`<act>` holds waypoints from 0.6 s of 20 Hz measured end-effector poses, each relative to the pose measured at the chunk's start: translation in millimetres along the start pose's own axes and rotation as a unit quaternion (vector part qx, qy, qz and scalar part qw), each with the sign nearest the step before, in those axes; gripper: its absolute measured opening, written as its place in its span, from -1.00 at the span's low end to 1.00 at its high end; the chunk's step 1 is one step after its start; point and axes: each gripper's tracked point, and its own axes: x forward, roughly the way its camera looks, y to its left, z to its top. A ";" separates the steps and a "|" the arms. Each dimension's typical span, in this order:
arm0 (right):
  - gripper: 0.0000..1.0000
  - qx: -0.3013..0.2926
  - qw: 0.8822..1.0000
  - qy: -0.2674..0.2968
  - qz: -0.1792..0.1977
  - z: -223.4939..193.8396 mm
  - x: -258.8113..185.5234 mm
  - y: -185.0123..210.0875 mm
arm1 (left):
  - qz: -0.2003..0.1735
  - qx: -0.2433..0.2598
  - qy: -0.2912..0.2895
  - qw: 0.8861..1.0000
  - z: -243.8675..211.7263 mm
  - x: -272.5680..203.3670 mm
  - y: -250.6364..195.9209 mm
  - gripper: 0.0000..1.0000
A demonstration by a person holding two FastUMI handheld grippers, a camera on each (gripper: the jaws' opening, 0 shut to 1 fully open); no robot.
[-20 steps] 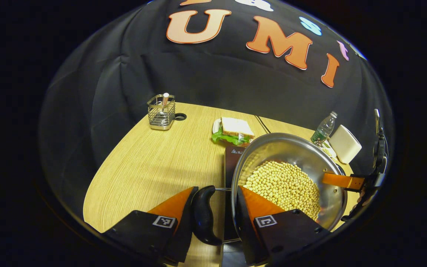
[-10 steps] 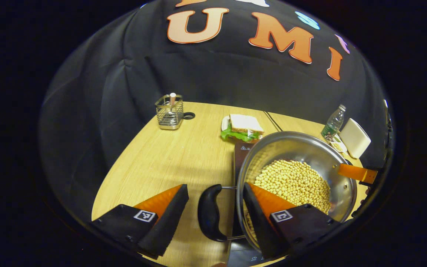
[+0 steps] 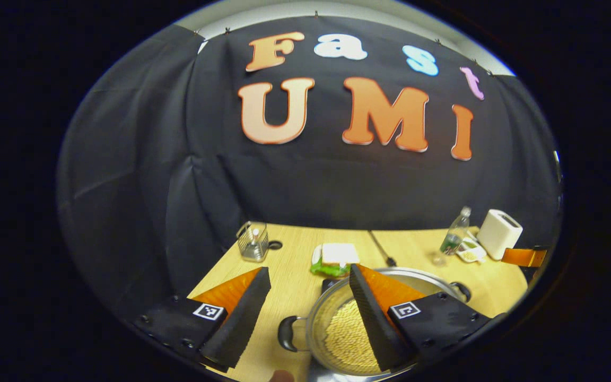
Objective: First push the handle of the pot to place it horizontally, then grasp the pot with both hands and set it on the induction cooktop.
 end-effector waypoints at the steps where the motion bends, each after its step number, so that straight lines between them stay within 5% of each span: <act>1: 0.89 -0.002 1.000 -0.020 -0.003 14.6 -11.5 -7.7 | -0.005 0.002 -0.023 1.000 23.9 -9.5 -8.2 0.96; 7: 0.89 -0.001 0.993 -0.115 -0.006 85.2 -84.8 -43.9 | -0.047 -0.001 -0.128 0.991 136.2 -71.5 -52.9 0.99; 12: 0.88 -0.001 0.989 -0.143 -0.031 92.0 -116.3 -82.7 | -0.072 -0.030 -0.176 0.981 175.6 -115.1 -64.0 0.97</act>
